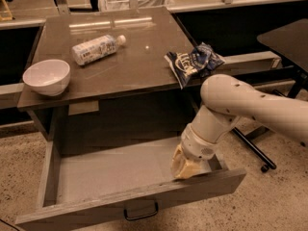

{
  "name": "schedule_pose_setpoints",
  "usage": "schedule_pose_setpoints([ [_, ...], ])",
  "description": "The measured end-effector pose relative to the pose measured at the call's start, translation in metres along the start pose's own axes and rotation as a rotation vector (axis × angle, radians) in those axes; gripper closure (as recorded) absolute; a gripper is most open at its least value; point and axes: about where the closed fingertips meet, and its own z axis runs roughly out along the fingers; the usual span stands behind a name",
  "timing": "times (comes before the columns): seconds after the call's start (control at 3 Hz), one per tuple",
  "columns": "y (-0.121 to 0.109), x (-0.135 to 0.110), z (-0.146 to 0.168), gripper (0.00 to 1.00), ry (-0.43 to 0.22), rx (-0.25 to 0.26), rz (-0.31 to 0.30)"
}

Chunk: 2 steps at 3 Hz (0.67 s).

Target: Open top drawer

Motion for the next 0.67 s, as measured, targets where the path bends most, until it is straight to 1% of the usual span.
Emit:
schedule_pose_setpoints([
  [0.33, 0.007, -0.006, -0.030, 1.00, 0.023, 0.123, -0.030],
  [0.67, 0.008, -0.019, -0.093, 1.00, 0.053, 0.381, -0.077],
])
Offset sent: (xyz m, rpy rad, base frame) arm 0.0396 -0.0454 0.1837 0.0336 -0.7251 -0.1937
